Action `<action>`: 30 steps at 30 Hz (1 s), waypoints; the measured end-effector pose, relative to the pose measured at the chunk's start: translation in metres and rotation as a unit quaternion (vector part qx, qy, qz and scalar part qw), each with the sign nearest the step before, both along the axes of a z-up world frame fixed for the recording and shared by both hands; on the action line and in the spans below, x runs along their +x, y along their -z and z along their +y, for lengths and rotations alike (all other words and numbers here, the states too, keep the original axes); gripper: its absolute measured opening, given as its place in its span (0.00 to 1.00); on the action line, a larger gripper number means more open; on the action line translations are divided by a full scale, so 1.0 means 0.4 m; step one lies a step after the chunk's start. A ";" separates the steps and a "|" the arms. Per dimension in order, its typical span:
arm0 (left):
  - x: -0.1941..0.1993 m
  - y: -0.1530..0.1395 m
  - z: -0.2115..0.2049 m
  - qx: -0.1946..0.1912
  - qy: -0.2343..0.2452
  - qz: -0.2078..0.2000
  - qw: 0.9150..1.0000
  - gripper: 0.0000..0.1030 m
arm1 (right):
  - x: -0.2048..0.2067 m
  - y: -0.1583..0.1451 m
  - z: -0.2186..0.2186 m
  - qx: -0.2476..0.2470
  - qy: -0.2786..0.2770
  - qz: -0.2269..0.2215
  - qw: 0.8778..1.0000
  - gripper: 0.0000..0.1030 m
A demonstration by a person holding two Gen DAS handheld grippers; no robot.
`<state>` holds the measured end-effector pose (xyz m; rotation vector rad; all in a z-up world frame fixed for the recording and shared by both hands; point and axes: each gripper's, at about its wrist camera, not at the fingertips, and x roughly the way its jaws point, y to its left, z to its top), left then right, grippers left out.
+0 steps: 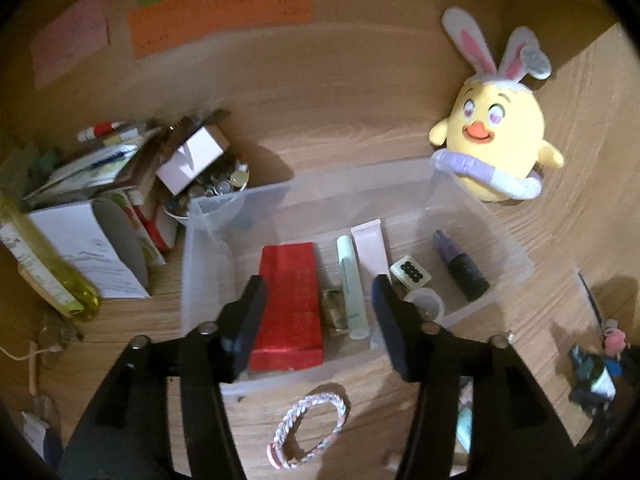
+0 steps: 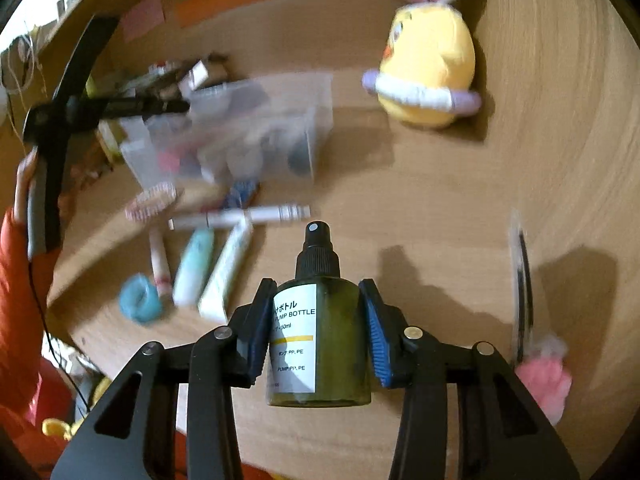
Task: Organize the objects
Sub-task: 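Open the left tool over the bin while right carries the green bottle there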
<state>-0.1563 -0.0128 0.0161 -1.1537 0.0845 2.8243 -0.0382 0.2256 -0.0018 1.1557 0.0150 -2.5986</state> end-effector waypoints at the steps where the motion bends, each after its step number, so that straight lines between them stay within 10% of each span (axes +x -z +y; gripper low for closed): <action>1: 0.006 -0.005 -0.001 0.001 0.001 0.003 1.000 0.61 | -0.010 -0.012 -0.005 -0.004 0.000 0.008 1.000 0.37; 9: 0.104 -0.028 -0.017 0.008 -0.006 0.036 0.999 0.86 | -0.136 -0.114 -0.070 -0.032 -0.016 0.061 0.998 0.37; 30: 0.355 0.126 -0.030 0.036 -0.028 -0.005 0.999 0.90 | -0.495 -0.024 -0.288 0.062 -0.053 -0.017 0.997 0.37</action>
